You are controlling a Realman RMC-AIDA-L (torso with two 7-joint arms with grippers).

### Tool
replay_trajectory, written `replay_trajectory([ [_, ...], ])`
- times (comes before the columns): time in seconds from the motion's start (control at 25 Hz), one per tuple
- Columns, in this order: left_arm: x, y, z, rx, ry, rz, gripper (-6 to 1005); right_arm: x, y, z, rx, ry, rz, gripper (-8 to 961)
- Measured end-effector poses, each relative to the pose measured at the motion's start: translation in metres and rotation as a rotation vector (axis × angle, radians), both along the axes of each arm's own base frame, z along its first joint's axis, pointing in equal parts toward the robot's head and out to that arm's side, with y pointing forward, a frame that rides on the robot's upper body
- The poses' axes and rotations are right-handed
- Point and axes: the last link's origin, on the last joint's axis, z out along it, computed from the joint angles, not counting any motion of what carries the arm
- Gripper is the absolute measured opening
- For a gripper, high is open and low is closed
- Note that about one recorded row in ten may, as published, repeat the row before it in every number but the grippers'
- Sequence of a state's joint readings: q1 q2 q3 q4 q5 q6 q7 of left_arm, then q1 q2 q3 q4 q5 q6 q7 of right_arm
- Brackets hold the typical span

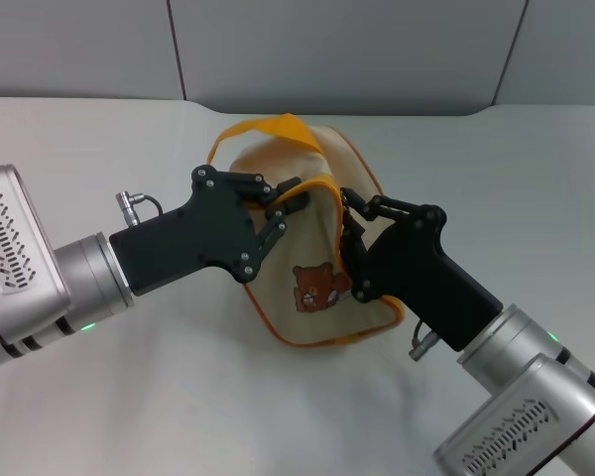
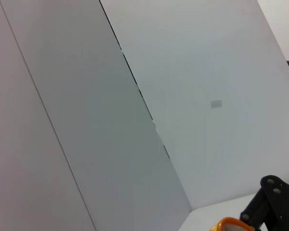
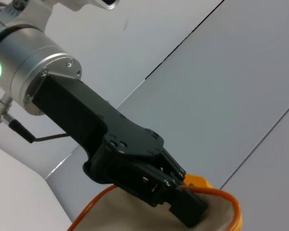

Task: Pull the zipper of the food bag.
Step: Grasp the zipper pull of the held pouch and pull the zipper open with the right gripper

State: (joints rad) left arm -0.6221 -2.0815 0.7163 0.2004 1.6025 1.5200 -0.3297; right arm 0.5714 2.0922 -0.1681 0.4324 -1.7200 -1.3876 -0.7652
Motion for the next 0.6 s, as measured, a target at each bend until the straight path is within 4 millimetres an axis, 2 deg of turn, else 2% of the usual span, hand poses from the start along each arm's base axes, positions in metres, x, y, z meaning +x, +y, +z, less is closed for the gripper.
replay_trajectory([
  [0.16,0.000,0.001,0.001,0.004,-0.003,0.001,105,0.009,-0.007,0.000,0.003,-0.004,-0.030,116],
  [0.28,0.000,0.002,0.001,0.005,-0.007,0.009,110,0.019,-0.013,0.001,0.008,-0.009,-0.062,66],
  [0.4,0.000,0.003,0.002,0.003,-0.016,0.027,115,0.044,-0.028,0.005,0.026,-0.033,-0.137,16],
  [0.6,-0.001,0.003,0.003,0.004,-0.022,0.037,124,0.088,-0.053,0.018,0.083,-0.073,-0.286,7],
])
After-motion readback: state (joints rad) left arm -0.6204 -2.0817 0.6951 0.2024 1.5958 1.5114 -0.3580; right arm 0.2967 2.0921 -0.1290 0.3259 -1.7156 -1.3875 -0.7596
